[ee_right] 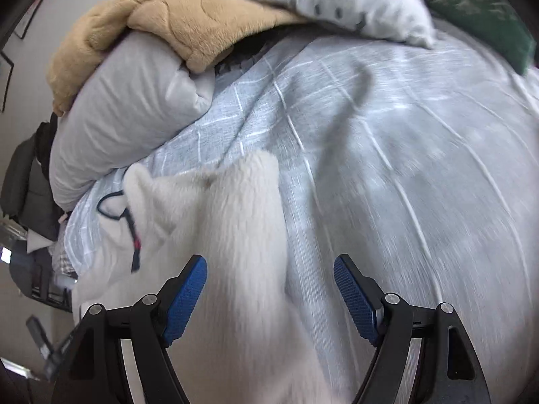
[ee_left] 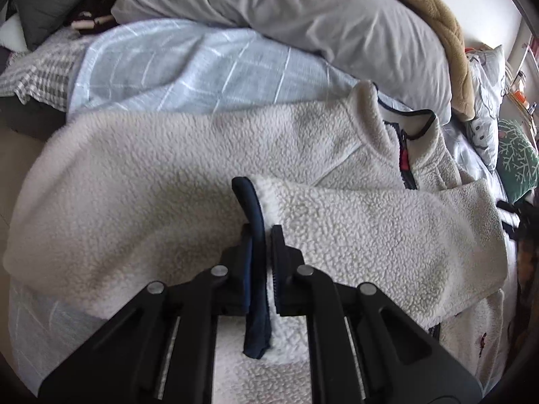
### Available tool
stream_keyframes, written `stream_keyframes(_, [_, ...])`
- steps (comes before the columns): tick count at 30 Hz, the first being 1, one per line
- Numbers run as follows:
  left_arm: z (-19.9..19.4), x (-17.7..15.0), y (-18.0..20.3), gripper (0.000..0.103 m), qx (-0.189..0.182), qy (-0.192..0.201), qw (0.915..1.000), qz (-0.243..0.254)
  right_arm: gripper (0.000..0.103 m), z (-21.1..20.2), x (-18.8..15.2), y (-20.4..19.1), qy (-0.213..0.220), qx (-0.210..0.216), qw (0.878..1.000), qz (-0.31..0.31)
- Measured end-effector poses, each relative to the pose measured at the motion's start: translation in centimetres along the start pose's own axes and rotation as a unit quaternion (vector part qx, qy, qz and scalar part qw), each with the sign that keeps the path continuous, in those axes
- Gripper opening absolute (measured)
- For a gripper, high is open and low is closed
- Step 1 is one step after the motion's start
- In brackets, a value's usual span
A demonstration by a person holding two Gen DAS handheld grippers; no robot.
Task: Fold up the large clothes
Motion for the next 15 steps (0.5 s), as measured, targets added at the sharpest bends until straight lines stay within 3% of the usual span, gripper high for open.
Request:
stream_keyframes(5, [-0.1,0.2,0.3,0.011,0.017,0.021,0.9995,0.015,0.075,3.8,2.9,1.2,-0.014,0.031,0.999,0.035])
stream_keyframes(6, [-0.1,0.3,0.5,0.011,0.023,0.024,0.9993,0.017,0.054,4.2,3.1,1.4,-0.013,0.047,0.998,0.045])
stream_keyframes(7, [-0.2,0.4,0.7,0.011,0.025,0.032,0.999,0.017,0.016,4.5,3.2,1.0,-0.012,0.069,0.997,0.044])
stream_keyframes(8, [-0.6,0.5,0.8,0.01,0.023,0.041,0.9988,0.015,0.016,4.6,3.1,0.6,-0.016,0.078,0.996,0.038])
stream_keyframes(9, [-0.9,0.6,1.0,0.01,0.021,0.049,0.9985,0.014,0.015,3.9,3.2,0.0,0.005,0.06,0.998,0.029])
stream_keyframes(12, [-1.3,1.2,1.5,0.01,0.024,0.074,0.9968,0.018,0.015,0.4,3.4,-1.4,0.097,0.019,0.995,-0.005])
stream_keyframes(13, [-0.4,1.3,1.6,0.01,0.034,0.066,0.997,0.023,0.015,0.1,3.6,-1.4,0.107,0.006,0.994,-0.009])
stream_keyframes(15, [2.5,1.3,1.6,0.013,0.041,0.022,0.9983,0.034,0.019,1.2,3.7,-1.5,0.087,-0.01,0.996,-0.023])
Point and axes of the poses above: each gripper's, at about its wrist camera, not at the fingertips, and z roughly the way its jaws point, y to its right, x to its top, the point moved 3 cm from there along z, roughly the way its jaws point, and after that the axes turned 6 degrees about -y, right-handed, at the moved point
